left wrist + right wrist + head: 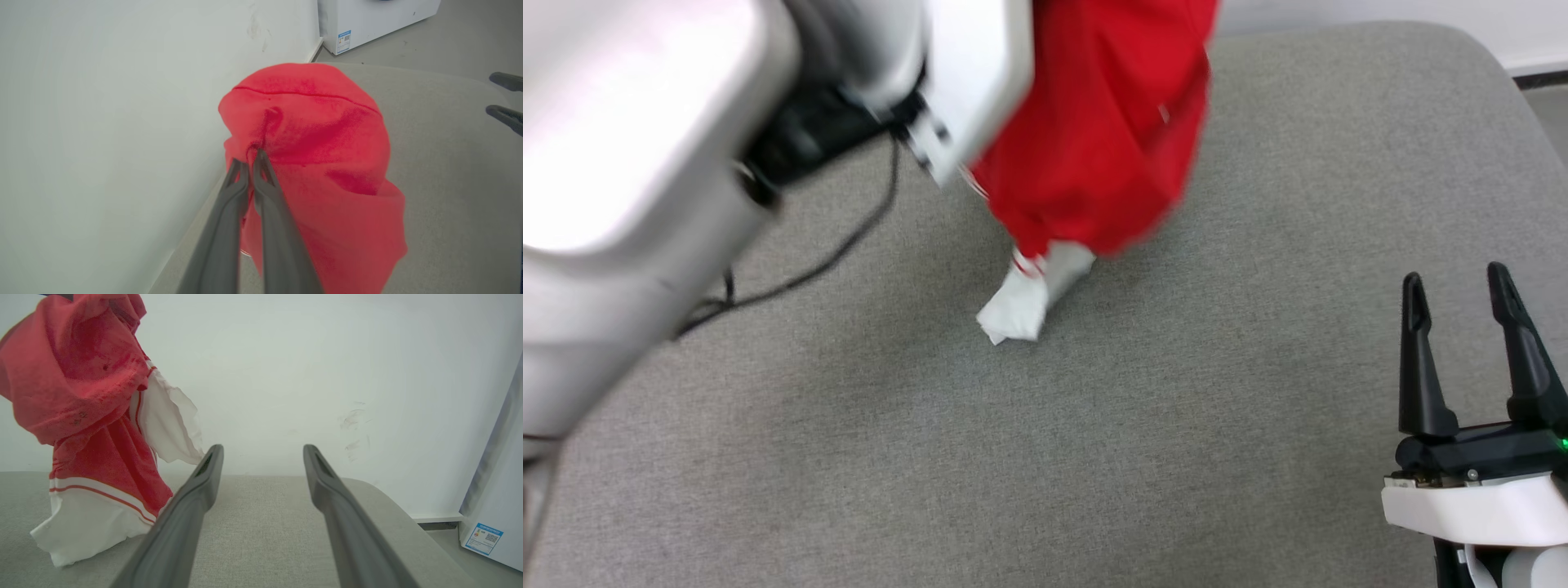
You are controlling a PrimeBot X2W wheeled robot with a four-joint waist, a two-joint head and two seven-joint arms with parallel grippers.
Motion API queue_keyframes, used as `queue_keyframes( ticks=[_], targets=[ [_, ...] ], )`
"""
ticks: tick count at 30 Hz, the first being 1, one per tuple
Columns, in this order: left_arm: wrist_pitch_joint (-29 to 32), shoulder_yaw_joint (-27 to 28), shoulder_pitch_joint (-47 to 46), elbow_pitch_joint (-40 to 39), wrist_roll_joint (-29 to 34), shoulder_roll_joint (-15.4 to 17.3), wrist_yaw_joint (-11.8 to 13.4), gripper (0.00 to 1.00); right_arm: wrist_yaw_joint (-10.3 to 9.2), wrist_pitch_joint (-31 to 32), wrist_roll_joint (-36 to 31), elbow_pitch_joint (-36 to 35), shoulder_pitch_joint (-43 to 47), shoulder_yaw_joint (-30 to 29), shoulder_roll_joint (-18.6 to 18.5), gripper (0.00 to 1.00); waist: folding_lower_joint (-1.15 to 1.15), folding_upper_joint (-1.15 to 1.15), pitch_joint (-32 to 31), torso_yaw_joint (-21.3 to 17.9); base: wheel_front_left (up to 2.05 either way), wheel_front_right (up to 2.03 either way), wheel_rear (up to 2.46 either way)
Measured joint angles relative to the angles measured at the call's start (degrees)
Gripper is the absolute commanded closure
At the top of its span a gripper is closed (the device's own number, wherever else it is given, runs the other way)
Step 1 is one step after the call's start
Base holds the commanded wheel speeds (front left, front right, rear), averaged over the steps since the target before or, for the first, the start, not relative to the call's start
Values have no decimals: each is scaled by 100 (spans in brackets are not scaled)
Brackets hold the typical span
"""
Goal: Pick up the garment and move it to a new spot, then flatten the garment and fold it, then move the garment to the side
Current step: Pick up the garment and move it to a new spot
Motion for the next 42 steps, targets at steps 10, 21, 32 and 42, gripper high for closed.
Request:
queue_keyframes(
  ticks=[10, 21, 32, 42],
  targets=[
    [-622, -1263, 1133, 347, -199, -442, 0, 100, 0, 0, -23, 22, -124, 38, 4, 0, 1, 0, 297, 100, 0, 0, 0],
    [-525, -1747, 2894, 609, 123, -1156, 0, 100, 0, 0, -122, 76, -143, 32, 4, 0, 1, 0, 413, 290, 0, 0, 0],
    [-1306, -1756, 3233, 658, 423, -1350, 0, 0, 0, 0, -225, 200, -41, 33, 4, 0, 1, 0, 154, 450, 0, 0, 0],
    [-3737, -824, 3210, 988, 760, -1362, 589, 0, 0, 0, -285, 314, 291, 7, 4, 0, 0, 0, -375, 713, 0, 0, 0]
  ],
)
